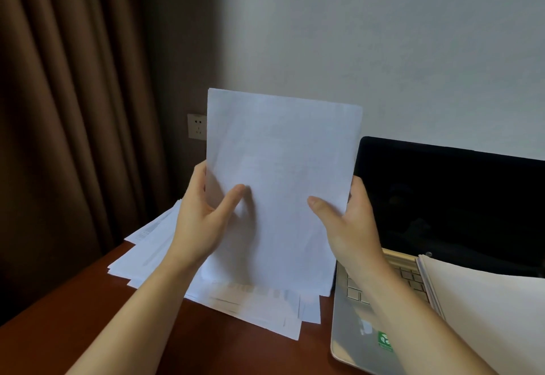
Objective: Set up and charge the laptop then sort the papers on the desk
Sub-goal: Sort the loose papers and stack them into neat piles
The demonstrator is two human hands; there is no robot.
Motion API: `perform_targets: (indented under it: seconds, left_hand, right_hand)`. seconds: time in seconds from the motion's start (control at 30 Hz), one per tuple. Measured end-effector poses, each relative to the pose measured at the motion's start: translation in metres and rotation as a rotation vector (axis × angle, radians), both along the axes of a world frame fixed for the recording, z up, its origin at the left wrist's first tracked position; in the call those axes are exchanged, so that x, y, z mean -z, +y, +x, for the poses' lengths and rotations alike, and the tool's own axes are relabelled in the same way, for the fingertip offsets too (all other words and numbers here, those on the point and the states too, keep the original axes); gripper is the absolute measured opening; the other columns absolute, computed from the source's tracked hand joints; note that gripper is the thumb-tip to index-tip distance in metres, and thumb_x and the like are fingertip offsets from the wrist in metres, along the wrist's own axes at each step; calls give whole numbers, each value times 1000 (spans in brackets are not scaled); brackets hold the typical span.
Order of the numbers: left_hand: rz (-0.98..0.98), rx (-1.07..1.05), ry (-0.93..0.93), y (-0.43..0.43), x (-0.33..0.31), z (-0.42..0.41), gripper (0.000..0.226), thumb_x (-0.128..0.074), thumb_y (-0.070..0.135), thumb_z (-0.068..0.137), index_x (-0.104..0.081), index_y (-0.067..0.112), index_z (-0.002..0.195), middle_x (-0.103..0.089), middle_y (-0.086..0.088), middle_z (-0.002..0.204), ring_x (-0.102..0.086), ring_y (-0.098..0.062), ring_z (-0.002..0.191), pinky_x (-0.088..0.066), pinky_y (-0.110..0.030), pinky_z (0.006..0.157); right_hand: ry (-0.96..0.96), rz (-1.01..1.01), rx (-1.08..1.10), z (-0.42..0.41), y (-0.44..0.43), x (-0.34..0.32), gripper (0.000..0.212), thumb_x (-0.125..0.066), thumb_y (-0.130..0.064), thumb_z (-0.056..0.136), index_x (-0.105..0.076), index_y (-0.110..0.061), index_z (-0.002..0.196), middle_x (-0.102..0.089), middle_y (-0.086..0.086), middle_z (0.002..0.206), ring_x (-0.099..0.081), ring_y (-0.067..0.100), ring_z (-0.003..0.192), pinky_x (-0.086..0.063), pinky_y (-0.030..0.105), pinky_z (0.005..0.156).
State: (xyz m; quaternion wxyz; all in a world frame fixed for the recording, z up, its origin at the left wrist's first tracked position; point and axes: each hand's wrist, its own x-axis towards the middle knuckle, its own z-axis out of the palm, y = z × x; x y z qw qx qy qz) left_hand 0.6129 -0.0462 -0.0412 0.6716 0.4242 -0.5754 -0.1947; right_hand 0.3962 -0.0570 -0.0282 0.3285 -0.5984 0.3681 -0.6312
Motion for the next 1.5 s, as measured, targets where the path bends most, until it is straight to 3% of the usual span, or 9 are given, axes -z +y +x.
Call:
perform_targets:
  seconds: [0.23,0.43,0.6,0.9,1.1,1.23,1.33,1.43,1.5]
  left_hand:
    - [13,-43,-7,-3,-3,0,59,-82,8,83,-54,27,131,-68,13,121,-67,-7,111,-58,-31,88]
    - [115,-42,-37,-6,2,-4,31,-76,19,90,-67,30,117,-75,16,105,-73,-9,97,-61,-43,84]
    - [236,-17,-7,-8,5,-4,13,-80,23,87,-75,20,99,-78,7,94,-75,-15,88,-61,-49,82]
    - [303,-22,-116,-8,9,-7,9,-77,27,90,-71,32,86,-75,19,77,-71,0,74,-57,-22,62]
    - [332,81,32,-1,-5,-2,22,-78,29,89,-74,17,107,-79,4,96,-76,-20,88,-62,-48,83]
    - [423,246,98,7,-2,-20,22,-67,31,97,-65,31,119,-77,10,107,-74,-16,97,-58,-43,92]
    - [471,246,111,22,3,-53,15,-53,24,103,-63,36,106,-75,19,95,-72,-2,86,-56,-21,75]
    - [556,272,-7,32,11,-91,20,-46,23,102,-65,19,108,-73,3,99,-68,-18,88,-54,-35,83]
    - [607,326,-64,38,15,-117,22,-43,22,100,-59,6,98,-60,-3,81,-55,-21,74,-45,-37,74]
  right_hand:
    - [27,-43,90,-1,-2,-5,33,-69,-4,87,-56,-30,101,-70,-14,97,-67,-3,87,-54,15,74]
    - [144,51,39,2,0,-2,28,-65,-8,91,-63,-35,90,-69,-32,83,-66,-9,83,-50,10,68]
    - [137,170,-13,4,1,3,16,-71,-13,88,-71,-28,94,-75,-18,89,-70,2,86,-54,22,77]
    - [222,312,-80,3,0,4,15,-64,-19,95,-70,-32,99,-75,-16,102,-69,6,99,-53,37,98]
    - [203,369,-236,-17,14,-30,24,-51,-25,103,-64,-29,122,-72,-15,114,-68,7,106,-52,32,94]
    - [222,302,-68,-42,29,-39,26,-51,-17,102,-60,-39,114,-71,-23,106,-67,-4,97,-51,19,84]
    - [307,302,75,-70,46,-33,28,-53,-12,100,-60,-39,105,-66,-28,99,-63,-9,91,-46,13,75]
    - [335,371,242,-109,66,-18,16,-52,-17,99,-63,-29,101,-66,-19,97,-61,0,93,-43,22,78]
    - [397,407,346,-139,79,-6,15,-51,-20,99,-56,-12,88,-56,3,79,-55,18,75,-36,31,72]
